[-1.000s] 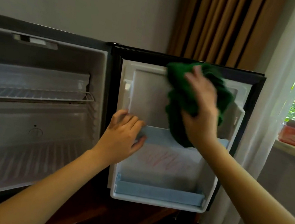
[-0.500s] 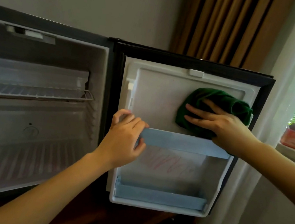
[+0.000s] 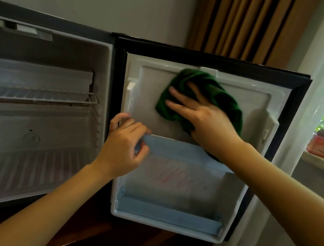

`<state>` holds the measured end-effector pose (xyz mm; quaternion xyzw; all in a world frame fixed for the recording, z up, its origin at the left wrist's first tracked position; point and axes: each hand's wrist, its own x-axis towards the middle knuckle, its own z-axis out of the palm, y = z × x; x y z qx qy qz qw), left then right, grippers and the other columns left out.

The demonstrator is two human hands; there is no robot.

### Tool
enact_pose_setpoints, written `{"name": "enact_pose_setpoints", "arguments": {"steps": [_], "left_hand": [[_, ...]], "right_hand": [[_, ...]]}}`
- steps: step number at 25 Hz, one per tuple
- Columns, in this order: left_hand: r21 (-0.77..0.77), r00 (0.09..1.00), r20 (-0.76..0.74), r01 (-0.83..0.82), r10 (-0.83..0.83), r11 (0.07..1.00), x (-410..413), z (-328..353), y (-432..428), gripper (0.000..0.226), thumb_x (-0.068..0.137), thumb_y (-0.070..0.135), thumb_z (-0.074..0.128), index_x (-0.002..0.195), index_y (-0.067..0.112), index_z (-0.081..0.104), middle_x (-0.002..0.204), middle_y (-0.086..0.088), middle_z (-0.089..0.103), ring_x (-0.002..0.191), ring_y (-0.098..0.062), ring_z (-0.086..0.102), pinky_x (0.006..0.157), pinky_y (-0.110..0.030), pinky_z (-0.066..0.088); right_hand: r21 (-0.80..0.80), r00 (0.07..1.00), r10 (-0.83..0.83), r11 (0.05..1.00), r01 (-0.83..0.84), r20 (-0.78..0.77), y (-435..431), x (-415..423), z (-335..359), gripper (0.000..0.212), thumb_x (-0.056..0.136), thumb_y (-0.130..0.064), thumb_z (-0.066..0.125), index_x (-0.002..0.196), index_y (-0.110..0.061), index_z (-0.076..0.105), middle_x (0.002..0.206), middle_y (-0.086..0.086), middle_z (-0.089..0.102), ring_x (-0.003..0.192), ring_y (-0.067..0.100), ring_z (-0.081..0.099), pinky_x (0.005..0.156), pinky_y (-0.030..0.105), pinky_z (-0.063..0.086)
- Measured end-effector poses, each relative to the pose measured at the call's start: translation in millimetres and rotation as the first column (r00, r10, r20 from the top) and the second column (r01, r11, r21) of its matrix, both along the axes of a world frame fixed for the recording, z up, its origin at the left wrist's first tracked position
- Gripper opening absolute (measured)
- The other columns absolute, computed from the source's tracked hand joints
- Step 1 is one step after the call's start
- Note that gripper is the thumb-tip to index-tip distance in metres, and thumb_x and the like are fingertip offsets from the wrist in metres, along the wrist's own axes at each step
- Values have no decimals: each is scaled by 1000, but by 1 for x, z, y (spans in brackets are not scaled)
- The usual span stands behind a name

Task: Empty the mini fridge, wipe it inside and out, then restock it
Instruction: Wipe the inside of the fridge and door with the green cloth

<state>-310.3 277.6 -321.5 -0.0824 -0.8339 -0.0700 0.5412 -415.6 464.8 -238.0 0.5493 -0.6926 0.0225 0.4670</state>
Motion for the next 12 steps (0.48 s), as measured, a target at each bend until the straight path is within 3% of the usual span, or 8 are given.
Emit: {"name": "enact_pose_setpoints", "arguments": {"steps": [4, 7, 10, 12], "left_hand": [[-2, 1000, 10, 19, -19, 1000, -1, 0, -1, 23, 76, 19, 43, 82, 11, 64, 72, 3, 57, 77, -11, 48, 105, -23, 16], [-8, 999, 1, 42, -42, 999, -5, -1, -2, 24, 74, 19, 42, 81, 10, 63, 71, 3, 55, 77, -12, 47, 103, -25, 18], [-5, 999, -2, 43, -43, 999, -10, -1, 0, 26, 72, 19, 42, 81, 9, 64, 71, 2, 56, 76, -12, 47, 101, -25, 19], [-5, 999, -1, 35, -35, 999, -16, 0, 4, 27, 71, 19, 43, 82, 9, 65, 71, 2, 57, 75, -12, 48, 101, -25, 19]], "right_hand": [[-152, 982, -184, 970, 189, 48, 64, -3, -16, 81, 56, 18, 75, 129, -15, 59, 141, 6, 49, 130, 45, 40, 85, 58, 49], [-172, 964, -263, 949, 266, 43, 71, -1, -20, 80, 54, 16, 78, 126, -14, 61, 137, 7, 53, 126, 48, 44, 91, 58, 41], [-110, 969, -248, 963, 246, -4, 48, -5, -18, 76, 55, 12, 77, 125, -14, 63, 136, 7, 55, 124, 47, 47, 97, 50, 33], [-57, 985, -167, 985, 164, -35, 21, -4, -16, 60, 66, 8, 61, 121, -16, 66, 134, 4, 57, 122, 43, 51, 93, 49, 46]]}}
